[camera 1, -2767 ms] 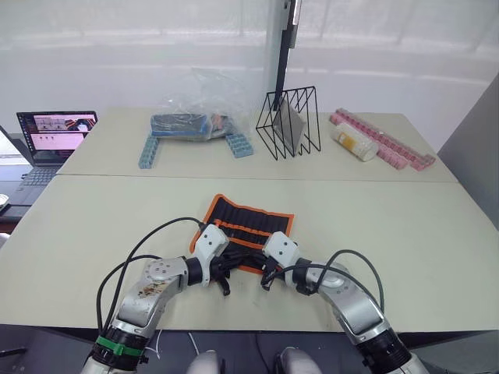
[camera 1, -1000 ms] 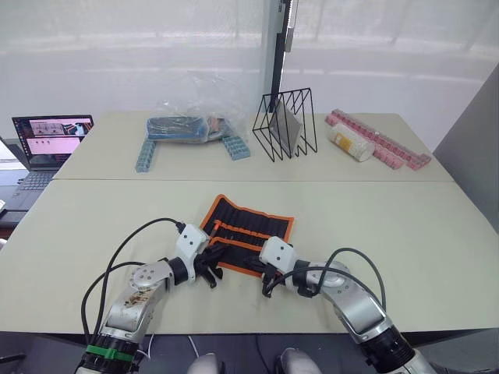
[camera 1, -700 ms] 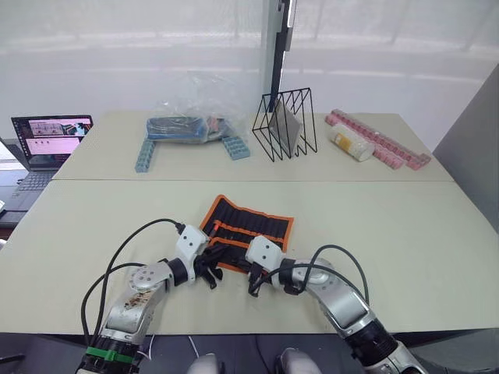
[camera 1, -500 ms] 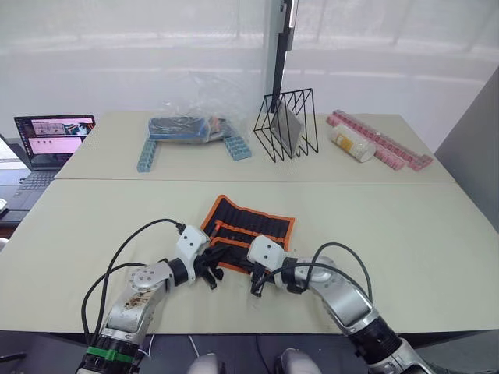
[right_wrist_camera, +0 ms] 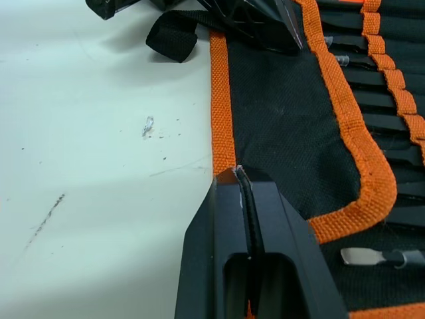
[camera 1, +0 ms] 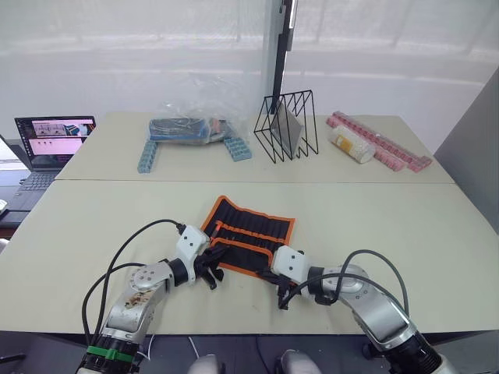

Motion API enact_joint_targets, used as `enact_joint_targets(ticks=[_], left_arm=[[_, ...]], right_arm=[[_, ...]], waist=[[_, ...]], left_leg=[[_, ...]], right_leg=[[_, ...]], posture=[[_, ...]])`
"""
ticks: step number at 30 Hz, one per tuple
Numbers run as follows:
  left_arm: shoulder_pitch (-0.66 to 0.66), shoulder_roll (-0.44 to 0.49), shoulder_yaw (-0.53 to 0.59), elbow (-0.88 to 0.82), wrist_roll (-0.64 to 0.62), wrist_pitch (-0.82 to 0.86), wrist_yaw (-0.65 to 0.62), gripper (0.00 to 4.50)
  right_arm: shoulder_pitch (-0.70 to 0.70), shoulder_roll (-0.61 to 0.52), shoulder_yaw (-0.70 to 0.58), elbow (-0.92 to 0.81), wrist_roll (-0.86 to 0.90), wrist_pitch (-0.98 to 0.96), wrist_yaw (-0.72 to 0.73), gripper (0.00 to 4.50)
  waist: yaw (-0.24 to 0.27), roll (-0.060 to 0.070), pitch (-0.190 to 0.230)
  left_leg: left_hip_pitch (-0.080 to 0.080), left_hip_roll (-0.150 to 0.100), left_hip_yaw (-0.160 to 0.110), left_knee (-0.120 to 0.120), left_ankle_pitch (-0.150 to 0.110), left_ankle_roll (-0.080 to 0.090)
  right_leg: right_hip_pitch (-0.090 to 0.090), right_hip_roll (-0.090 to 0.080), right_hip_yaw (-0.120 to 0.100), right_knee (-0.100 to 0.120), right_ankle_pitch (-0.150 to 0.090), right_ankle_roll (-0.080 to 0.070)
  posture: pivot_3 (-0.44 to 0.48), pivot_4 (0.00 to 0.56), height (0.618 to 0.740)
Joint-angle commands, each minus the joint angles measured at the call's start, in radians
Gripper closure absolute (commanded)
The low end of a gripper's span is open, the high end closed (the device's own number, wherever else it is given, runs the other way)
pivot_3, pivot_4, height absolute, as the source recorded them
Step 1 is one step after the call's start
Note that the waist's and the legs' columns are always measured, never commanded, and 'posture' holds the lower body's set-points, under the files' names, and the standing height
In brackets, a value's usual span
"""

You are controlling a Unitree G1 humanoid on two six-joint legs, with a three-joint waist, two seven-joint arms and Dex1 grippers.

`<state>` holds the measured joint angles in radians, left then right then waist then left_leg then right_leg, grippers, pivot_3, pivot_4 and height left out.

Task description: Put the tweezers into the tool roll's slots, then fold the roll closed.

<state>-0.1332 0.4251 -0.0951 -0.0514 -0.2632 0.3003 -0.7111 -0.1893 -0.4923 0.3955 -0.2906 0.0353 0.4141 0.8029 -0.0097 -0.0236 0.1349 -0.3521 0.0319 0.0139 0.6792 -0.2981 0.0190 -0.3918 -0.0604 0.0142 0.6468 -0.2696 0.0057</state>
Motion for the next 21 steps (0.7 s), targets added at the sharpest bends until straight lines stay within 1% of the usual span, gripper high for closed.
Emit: enact_joint_targets(ticks=[1, 5, 8, 11, 12, 15, 16, 17, 18, 21], left_arm=[[0.010, 0.008, -0.006, 0.004, 0.017, 0.022, 0.005, 4.45], [-0.001, 0.013, 0.018, -0.027, 0.000, 0.036, 0.011, 4.45], [0.001, 0.023, 0.039, -0.094, -0.023, 0.062, 0.012, 4.45], [0.013, 0.053, 0.059, -0.187, -0.039, 0.067, -0.001, 4.50], [0.026, 0.070, 0.069, -0.218, -0.040, 0.067, -0.007, 4.50], [0.099, 0.130, 0.118, -0.325, -0.056, 0.074, -0.026, 4.50], [0.132, 0.154, 0.140, -0.359, -0.064, 0.071, -0.037, 4.50], [0.153, 0.170, 0.154, -0.380, -0.069, 0.070, -0.043, 4.50], [0.181, 0.188, 0.172, -0.403, -0.078, 0.068, -0.051, 4.50], [0.275, 0.221, 0.222, -0.454, -0.105, 0.058, -0.075, 4.50]], right_arm=[[0.027, 0.020, -0.037, -0.009, 0.051, 0.035, -0.007, 4.50], [0.044, 0.062, -0.127, -0.090, 0.139, 0.056, -0.035, 4.50], [0.073, 0.070, -0.184, -0.153, 0.205, 0.105, -0.051, 4.50], [0.091, 0.089, -0.267, -0.168, 0.267, 0.186, -0.105, 3.68], [0.096, 0.088, -0.292, -0.163, 0.278, 0.203, -0.118, 3.29], [0.108, 0.094, -0.379, -0.175, 0.345, 0.287, -0.156, 2.32], [0.115, 0.088, -0.398, -0.180, 0.359, 0.322, -0.168, 1.94], [0.123, 0.081, -0.412, -0.179, 0.363, 0.371, -0.193, 1.65], [0.128, 0.076, -0.422, -0.178, 0.366, 0.405, -0.212, 1.20], [0.161, 0.074, -0.437, -0.196, 0.398, 0.453, -0.229, 0.24]], waist=[[0.000, 0.000, 0.000], [0.000, 0.000, 0.001], [-0.001, 0.000, 0.002], [-0.001, 0.000, 0.002], [-0.002, 0.000, 0.002], [-0.003, 0.000, 0.002], [-0.004, 0.000, 0.002], [-0.004, 0.000, 0.002], [-0.003, 0.000, 0.002], [-0.002, 0.001, 0.002]], left_leg=[[0.000, 0.000, 0.000, 0.000, 0.000, 0.000], [-0.002, 0.000, -0.001, 0.000, 0.000, 0.000], [-0.006, 0.000, -0.001, 0.000, 0.000, 0.000], [-0.016, 0.001, -0.002, 0.001, 0.000, 0.000], [-0.017, 0.001, -0.003, 0.000, 0.000, 0.000], [-0.022, 0.001, -0.003, 0.000, 0.000, 0.000], [-0.023, 0.001, -0.003, -0.001, 0.000, 0.000], [-0.025, 0.001, -0.003, -0.001, 0.000, 0.000], [-0.028, 0.001, -0.003, -0.002, 0.000, -0.001], [-0.032, 0.000, -0.003, -0.001, 0.001, -0.001]], right_leg=[[0.000, 0.000, 0.000, 0.000, 0.000, 0.000], [-0.002, -0.001, 0.000, 0.000, 0.000, 0.000], [-0.006, -0.002, 0.000, 0.000, 0.000, 0.000], [-0.015, -0.002, 0.001, 0.001, 0.001, 0.000], [-0.016, -0.001, 0.001, 0.001, 0.001, 0.000], [-0.021, -0.004, 0.002, 0.001, 0.001, 0.000], [-0.023, -0.006, 0.002, 0.001, 0.001, 0.000], [-0.026, -0.007, 0.002, 0.001, 0.001, 0.000], [-0.029, -0.008, 0.003, 0.001, 0.001, 0.000], [-0.031, -0.009, 0.002, 0.001, 0.001, 0.000]], posture=[[0.000, 0.150, 0.725], [0.000, 0.150, 0.725], [0.000, 0.150, 0.725], [0.000, 0.150, 0.725], [0.000, 0.150, 0.725], [0.000, 0.150, 0.725], [0.000, 0.150, 0.725], [0.000, 0.150, 0.725], [0.000, 0.150, 0.725], [0.000, 0.150, 0.725]])
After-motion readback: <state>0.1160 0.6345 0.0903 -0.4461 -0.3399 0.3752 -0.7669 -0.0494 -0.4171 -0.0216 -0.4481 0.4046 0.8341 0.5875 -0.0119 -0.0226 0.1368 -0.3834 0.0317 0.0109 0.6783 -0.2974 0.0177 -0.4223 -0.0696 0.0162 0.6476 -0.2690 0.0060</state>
